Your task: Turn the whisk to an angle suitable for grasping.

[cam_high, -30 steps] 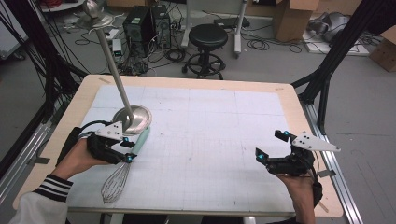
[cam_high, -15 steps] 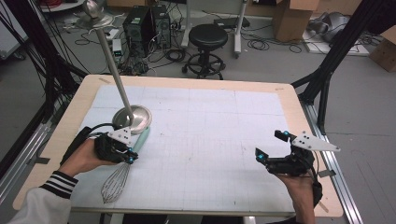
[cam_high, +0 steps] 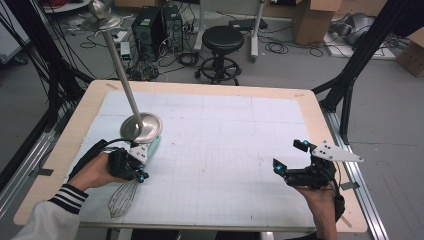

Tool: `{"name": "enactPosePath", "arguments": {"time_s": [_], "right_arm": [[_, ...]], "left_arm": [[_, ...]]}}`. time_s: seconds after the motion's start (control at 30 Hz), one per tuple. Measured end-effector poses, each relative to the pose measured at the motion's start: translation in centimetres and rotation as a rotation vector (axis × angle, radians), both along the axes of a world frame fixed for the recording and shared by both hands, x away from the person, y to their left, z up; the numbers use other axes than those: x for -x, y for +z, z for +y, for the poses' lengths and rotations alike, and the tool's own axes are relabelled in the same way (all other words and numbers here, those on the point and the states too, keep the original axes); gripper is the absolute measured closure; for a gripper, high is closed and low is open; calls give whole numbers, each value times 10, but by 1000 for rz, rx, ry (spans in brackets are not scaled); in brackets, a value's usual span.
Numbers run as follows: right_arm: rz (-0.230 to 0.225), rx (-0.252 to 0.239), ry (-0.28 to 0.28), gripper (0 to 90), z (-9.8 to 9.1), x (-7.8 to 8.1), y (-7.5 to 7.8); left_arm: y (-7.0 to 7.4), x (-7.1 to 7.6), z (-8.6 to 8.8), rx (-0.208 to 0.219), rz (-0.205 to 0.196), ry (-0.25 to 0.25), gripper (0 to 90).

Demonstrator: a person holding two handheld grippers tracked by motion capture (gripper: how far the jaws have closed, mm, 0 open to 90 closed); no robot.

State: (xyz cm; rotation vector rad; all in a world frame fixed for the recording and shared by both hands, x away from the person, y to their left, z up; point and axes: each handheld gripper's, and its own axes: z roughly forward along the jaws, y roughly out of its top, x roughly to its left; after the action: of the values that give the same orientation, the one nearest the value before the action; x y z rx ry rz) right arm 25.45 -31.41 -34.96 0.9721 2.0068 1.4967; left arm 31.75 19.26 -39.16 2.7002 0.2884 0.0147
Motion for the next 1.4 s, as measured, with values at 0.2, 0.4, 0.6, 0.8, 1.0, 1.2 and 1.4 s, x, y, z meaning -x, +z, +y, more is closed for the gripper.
{"name": "enactPosePath", "arguments": {"time_s": [0.2,0.4,0.6,0.8,1.0,1.2,1.4], "right_arm": [[2,1,3,8,1,0,0],[1,-2,1,8,0,0,0],[1,-1,1,8,0,0,1],[-4,-2,1,8,-1,0,1],[-2,-3,0,8,0,0,1],[-4,-1,1,8,-1,0,1],[2,2,3,8,1,-1,1]], "left_arm": [[-3,2,-2,-38,8,-11,898],[-5,3,-3,-61,22,-17,898],[-5,5,-3,-76,28,-21,898],[-4,6,3,-82,29,-11,898],[-3,8,10,-93,28,-7,898],[-3,9,21,-109,20,19,898],[-1,9,35,-122,9,42,898]]}}
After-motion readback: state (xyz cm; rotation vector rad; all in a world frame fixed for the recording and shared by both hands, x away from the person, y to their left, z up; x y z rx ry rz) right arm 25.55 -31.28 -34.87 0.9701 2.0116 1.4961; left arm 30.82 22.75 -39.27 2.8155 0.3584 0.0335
